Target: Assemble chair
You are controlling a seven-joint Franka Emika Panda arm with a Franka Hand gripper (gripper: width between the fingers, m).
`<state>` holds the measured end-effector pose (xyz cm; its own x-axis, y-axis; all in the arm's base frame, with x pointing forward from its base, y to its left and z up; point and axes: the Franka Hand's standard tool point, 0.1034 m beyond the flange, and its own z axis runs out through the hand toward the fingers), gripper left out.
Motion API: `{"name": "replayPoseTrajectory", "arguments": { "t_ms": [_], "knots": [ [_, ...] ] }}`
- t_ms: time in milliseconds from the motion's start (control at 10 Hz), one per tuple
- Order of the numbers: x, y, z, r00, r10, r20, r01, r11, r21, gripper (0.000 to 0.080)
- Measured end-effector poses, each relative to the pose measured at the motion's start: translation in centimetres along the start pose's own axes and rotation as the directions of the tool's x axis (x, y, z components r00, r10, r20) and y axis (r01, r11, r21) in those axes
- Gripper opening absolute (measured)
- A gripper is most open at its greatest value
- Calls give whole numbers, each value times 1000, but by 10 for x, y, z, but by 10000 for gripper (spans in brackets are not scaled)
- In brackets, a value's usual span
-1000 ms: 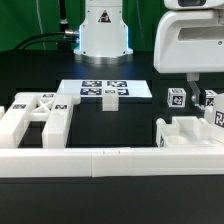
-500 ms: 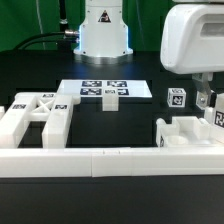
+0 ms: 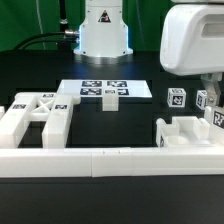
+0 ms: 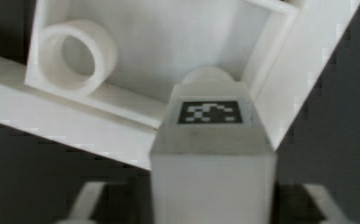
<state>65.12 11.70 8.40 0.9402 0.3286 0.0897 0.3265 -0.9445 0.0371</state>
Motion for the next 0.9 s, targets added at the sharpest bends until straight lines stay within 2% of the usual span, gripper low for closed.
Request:
{"name": "replayPoseTrajectory", "arguments": {
  "t_ms": [200,400,600,900],
  "knots": [
    [0,0,0,1000,17,-1,-17,1000,2,285],
    [2,0,0,979,205,-16,-204,979,19,285],
    [2,2,1,904,428,-14,-428,903,39,285],
    [1,3,1,746,666,-2,-665,745,43,285]
  ]
}}
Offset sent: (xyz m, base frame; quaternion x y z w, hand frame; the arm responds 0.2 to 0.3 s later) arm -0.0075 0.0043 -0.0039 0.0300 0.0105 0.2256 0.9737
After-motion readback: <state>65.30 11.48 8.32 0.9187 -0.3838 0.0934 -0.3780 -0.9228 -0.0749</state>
